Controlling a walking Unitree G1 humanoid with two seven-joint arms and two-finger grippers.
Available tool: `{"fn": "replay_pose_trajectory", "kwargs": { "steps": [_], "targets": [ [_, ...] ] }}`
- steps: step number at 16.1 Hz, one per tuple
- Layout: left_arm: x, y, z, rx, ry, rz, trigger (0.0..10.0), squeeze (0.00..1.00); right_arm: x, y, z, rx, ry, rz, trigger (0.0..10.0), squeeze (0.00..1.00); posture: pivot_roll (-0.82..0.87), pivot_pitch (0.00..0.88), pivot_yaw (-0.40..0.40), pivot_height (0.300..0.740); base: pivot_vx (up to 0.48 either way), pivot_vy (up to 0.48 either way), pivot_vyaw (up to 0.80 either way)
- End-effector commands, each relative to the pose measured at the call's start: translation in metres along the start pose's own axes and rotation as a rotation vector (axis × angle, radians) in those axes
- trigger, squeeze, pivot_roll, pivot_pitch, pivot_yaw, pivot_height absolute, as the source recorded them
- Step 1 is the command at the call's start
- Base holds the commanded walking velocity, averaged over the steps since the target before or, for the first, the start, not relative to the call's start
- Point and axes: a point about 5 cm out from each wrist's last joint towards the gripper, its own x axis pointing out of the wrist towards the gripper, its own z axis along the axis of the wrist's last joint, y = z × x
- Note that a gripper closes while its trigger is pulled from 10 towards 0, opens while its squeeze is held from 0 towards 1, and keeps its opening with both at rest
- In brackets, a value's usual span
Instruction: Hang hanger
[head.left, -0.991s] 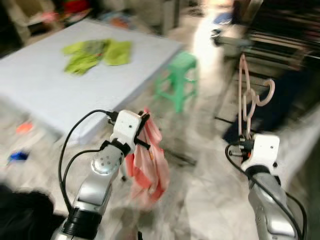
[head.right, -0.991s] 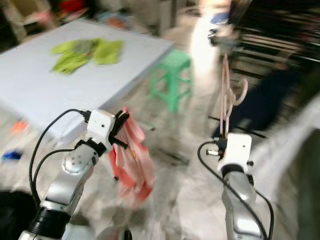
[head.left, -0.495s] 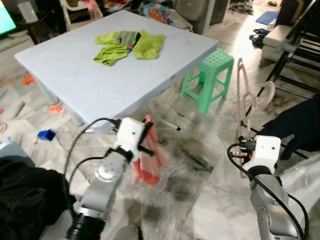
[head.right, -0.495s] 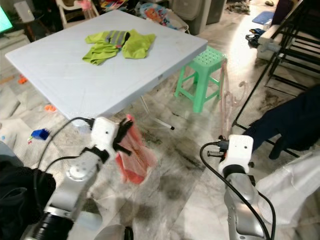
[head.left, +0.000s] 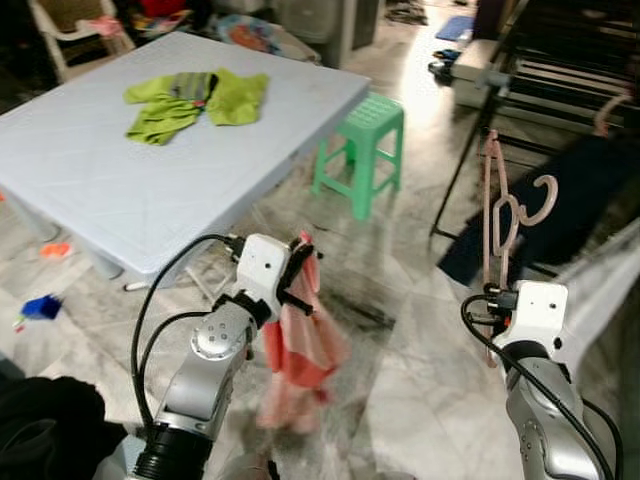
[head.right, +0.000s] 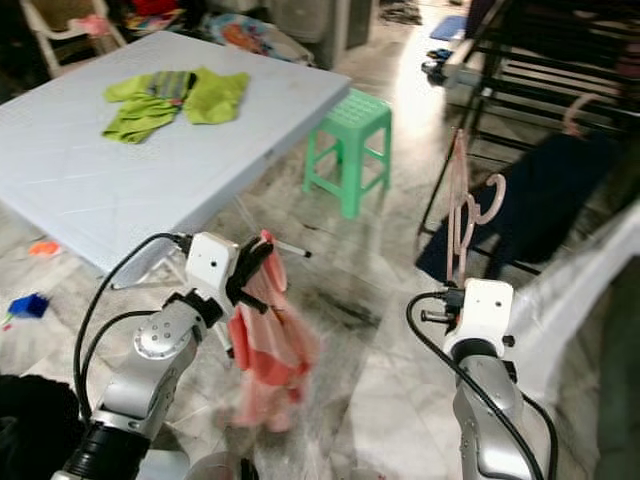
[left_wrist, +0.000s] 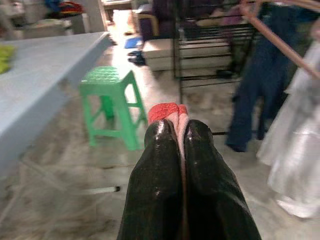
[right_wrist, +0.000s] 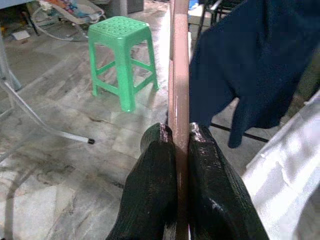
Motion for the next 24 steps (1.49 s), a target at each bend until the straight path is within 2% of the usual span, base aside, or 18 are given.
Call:
{"fn": "replay_pose_trajectory", "kwargs": {
  "steps": [1, 13, 24],
  "targets": [
    [-0.002, 0.000, 0.005, 0.008, -0.026, -0.021, 10.0, 0.00, 0.000, 0.000, 0.003, 0.007, -0.010, -0.006, 10.0, 0.00, -0.08, 0.000, 0.030, 0.740, 0.000, 0.000, -0.80],
    [-0.004, -0.007, 0.004, -0.004, -0.025, -0.072, 10.0, 0.00, -0.002, -0.001, -0.001, -0.006, 0.005, -0.006, 10.0, 0.00, -0.09, 0.000, 0.026, 0.740, 0.283, 0.000, -0.80],
    [-0.002, -0.011, 0.000, -0.027, 0.000, -0.049, 10.0, 0.00, -0.003, 0.003, -0.004, -0.010, 0.019, 0.010, 10.0, 0.00, -0.09, 0.000, 0.020, 0.740, 0.000, 0.000, -0.80]
  ]
}}
